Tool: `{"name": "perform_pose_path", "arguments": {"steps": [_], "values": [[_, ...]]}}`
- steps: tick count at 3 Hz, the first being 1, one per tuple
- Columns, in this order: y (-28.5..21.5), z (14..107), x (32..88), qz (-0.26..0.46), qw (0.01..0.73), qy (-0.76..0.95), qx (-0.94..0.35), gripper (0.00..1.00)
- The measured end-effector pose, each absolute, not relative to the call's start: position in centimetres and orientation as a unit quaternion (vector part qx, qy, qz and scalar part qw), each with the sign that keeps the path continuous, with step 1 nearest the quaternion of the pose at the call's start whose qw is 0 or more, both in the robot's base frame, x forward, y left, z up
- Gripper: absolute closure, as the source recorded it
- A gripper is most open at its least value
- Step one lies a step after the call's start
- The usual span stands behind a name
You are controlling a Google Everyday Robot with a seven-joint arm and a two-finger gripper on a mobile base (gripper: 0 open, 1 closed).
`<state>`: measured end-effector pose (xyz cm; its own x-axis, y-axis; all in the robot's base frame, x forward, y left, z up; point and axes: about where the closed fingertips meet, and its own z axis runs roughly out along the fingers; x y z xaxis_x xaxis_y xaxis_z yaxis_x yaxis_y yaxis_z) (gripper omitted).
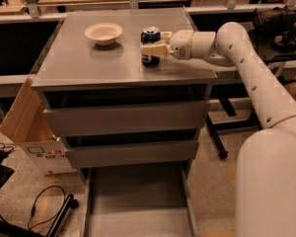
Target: Place pepsi can into bottom drawer
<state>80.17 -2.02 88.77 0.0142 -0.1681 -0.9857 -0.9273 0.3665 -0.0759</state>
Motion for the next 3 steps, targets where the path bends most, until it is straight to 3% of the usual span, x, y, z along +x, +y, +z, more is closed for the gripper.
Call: {"name": "perform_pose_path", "arguments": {"steps": [2,3], "values": [[-0.4,90.5,78.3,0.345,0.552,0.600,-0.465,1.00],[1.2,93.5,74.2,0.345,0.558,0.575,-0.489,1.00]]}}
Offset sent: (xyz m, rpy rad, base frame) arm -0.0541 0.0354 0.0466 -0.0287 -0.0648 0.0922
